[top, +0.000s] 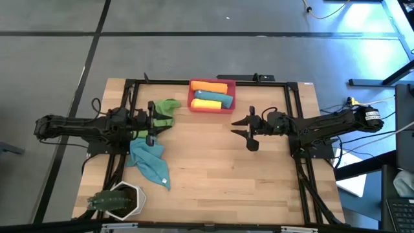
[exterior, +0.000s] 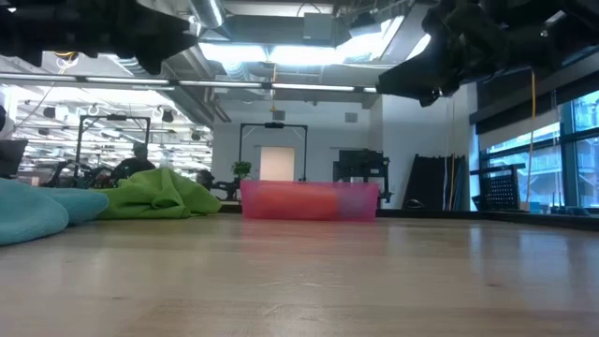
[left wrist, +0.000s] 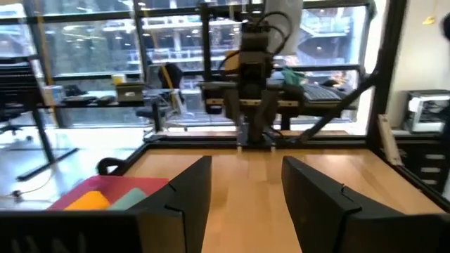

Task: Roll microfiber towels into tight, uniform cylinder then place into a basket
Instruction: Roll the green microfiber cloth

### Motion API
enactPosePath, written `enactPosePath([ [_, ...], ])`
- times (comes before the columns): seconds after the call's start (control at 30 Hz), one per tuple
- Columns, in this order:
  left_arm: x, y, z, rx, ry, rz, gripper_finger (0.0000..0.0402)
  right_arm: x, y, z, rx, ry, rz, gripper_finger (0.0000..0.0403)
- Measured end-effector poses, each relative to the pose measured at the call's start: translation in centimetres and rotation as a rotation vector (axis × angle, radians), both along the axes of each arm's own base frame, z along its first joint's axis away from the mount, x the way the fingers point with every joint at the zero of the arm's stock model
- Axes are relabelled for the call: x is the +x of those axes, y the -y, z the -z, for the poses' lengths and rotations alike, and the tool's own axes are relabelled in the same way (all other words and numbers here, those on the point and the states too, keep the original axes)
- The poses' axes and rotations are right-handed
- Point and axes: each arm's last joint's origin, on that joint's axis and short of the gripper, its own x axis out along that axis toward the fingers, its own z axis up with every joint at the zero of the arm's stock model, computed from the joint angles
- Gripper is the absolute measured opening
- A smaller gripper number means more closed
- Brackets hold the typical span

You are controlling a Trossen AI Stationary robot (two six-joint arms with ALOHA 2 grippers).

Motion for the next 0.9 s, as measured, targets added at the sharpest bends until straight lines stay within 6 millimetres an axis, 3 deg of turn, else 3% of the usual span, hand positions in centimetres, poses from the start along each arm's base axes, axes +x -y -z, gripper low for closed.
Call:
enactPosePath([
  [0.13,-0.1,0.0,-0.3,0.017,0.032,-0.017,0.0160,0.1,0.0,-0.5,-0.037,0.047,-0.006,0.0142],
  [0.3,-0.4,0.0,-1.9,0.034,0.193,-0.013,0.0160,0.2,0.0,-1.7,-0.143,0.159,-0.016,0.0142],
  [0.6,-3.1,0.3,-4.4,0.057,0.459,-0.011,0.0160,-1.0,0.0,-4.2,-0.139,0.333,-0.003,0.0142],
  [0.77,-4.1,0.3,-4.2,0.014,0.432,-0.048,0.0160,-2.0,-0.1,-4.9,-0.102,0.347,-0.001,0.0142],
  [0.9,-4.6,-0.3,-4.7,-0.021,0.280,-0.280,0.0160,-2.3,-0.1,-5.1,-0.098,0.347,-0.001,0.0142],
])
